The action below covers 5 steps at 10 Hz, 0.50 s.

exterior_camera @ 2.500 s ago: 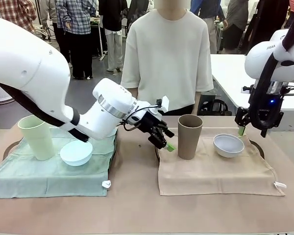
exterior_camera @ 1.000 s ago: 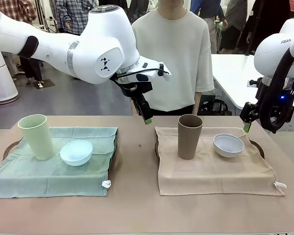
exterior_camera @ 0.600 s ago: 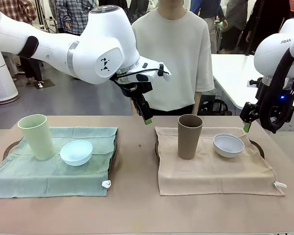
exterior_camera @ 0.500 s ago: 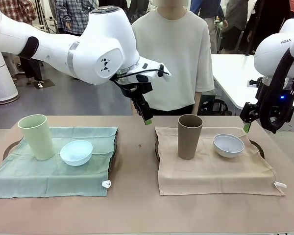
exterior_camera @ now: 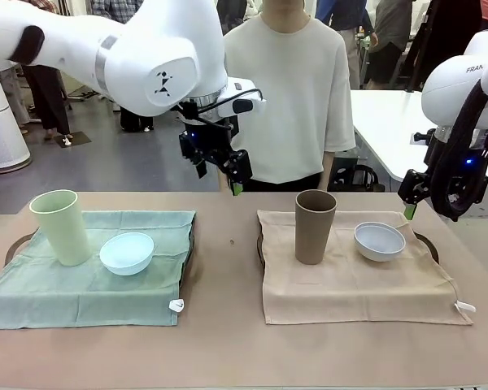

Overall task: Set up a tray with a mat and arrange the tableware.
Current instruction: Place the Picnic Bowl and Reusable plastic cup back onto the Handle tray in front of the human's position.

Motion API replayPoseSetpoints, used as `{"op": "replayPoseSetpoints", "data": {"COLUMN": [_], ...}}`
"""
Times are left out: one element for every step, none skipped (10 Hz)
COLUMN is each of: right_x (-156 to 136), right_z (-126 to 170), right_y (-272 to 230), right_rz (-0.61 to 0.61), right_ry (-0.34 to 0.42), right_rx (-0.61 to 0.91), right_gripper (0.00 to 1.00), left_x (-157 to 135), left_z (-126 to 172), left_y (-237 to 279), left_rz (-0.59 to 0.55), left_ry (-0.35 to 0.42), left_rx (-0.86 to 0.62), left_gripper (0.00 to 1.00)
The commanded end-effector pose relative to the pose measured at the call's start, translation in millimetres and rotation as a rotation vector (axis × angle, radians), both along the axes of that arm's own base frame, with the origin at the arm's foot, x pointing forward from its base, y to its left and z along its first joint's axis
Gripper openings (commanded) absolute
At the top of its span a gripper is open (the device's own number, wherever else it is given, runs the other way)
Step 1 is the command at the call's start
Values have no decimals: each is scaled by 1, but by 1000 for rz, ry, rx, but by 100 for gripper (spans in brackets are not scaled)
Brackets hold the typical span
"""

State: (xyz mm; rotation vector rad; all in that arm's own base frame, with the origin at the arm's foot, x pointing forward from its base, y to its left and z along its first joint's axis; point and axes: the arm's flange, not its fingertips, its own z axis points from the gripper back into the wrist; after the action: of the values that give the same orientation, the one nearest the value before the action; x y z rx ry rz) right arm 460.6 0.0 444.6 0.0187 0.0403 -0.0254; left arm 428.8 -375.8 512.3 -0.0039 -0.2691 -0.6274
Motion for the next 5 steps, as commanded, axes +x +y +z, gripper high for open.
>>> {"op": "replayPoseSetpoints", "data": {"right_x": [1,1,1,1,1], "right_z": [-1,-1,-1,-1,-1], "right_y": [0,0,0,0,0], "right_rz": [5,5,5,5,5], "right_ry": [2,2,2,2,2], "right_rx": [0,0,0,0,0], "right_gripper": [100,100,100,100,100], "left_x": [-23,-34,-12,-12,-12], "left_z": [14,25,4,4,4], "left_y": [-3,7,2,2,2], "left_rz": [190,227,94,94,94], "left_ry": [110,114,51,51,51], "left_rx": [-14,-46,15,15,15], "left_gripper": [100,100,100,100,100]}}
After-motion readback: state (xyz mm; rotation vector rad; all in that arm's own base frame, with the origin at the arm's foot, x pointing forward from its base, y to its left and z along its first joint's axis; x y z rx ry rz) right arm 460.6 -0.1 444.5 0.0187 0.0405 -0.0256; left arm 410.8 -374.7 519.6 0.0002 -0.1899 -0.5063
